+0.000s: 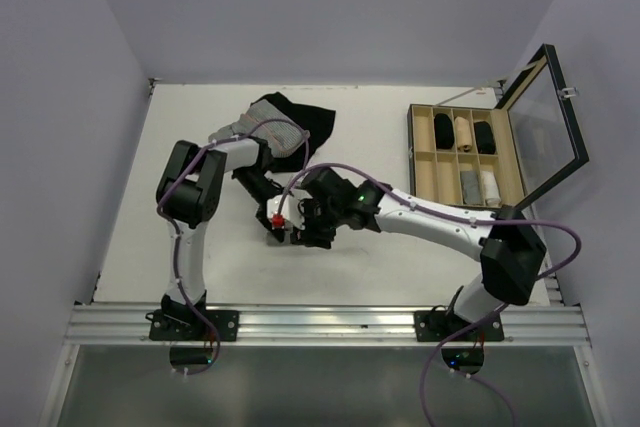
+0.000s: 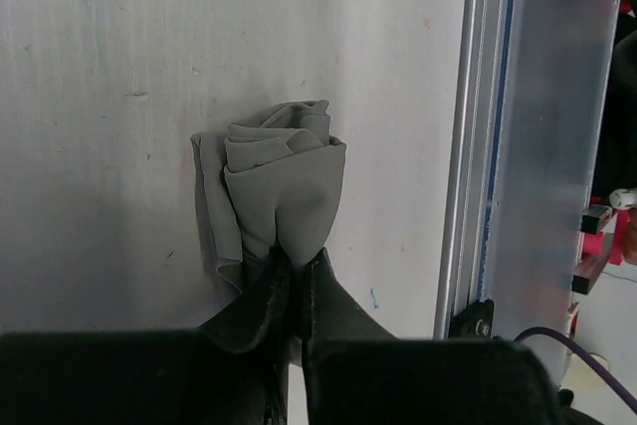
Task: Roll the underwear
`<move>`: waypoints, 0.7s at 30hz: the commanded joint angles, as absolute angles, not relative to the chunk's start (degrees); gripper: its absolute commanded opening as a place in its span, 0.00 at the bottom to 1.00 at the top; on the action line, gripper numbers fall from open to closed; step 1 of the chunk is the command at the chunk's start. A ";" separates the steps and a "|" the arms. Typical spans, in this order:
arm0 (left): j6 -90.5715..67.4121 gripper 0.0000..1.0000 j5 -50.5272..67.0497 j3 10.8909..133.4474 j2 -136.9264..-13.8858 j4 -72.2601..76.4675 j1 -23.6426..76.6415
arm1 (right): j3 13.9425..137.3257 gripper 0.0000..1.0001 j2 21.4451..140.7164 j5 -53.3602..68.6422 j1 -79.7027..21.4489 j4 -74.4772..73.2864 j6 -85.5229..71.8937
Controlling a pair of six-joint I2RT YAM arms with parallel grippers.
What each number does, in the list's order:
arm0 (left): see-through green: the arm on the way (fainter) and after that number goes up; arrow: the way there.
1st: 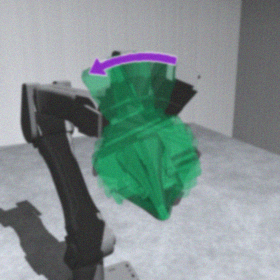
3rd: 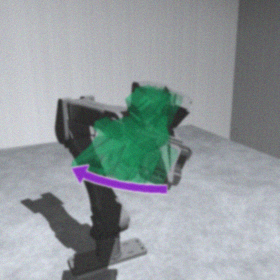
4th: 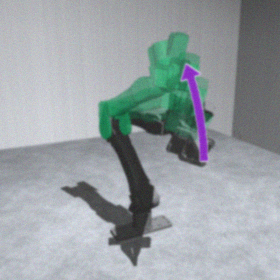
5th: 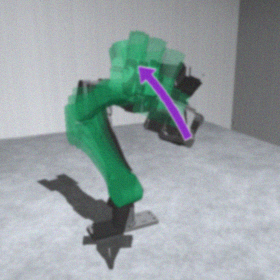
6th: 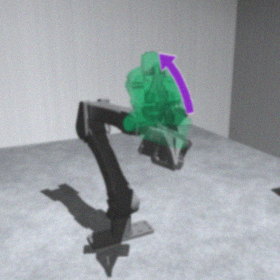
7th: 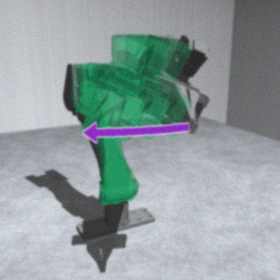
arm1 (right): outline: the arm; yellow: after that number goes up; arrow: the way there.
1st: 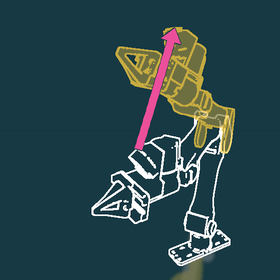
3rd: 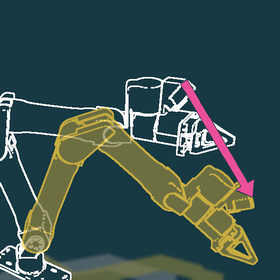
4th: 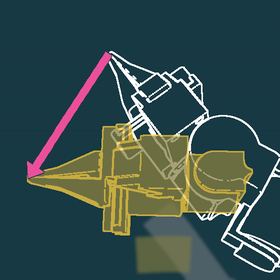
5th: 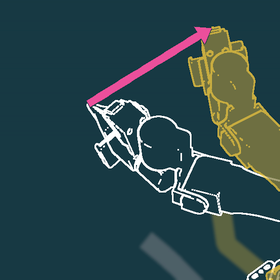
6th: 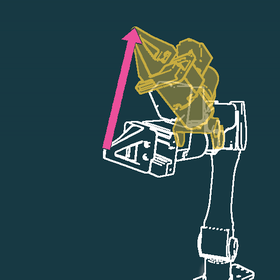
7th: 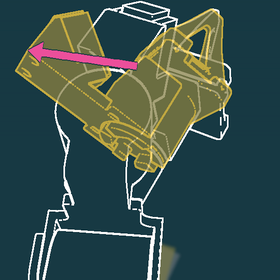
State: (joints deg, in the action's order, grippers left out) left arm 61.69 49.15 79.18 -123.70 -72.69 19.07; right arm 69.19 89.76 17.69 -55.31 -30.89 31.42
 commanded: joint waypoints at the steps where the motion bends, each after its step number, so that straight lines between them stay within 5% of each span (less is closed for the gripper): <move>1: 63.11 0.04 39.81 78.75 -129.02 -65.13 19.25 | 68.47 0.53 93.15 11.16 -59.14 -23.13 33.66; 21: 66.27 0.11 42.89 81.74 -133.50 -71.54 19.07 | 64.25 0.55 105.82 9.58 -63.54 -4.75 38.67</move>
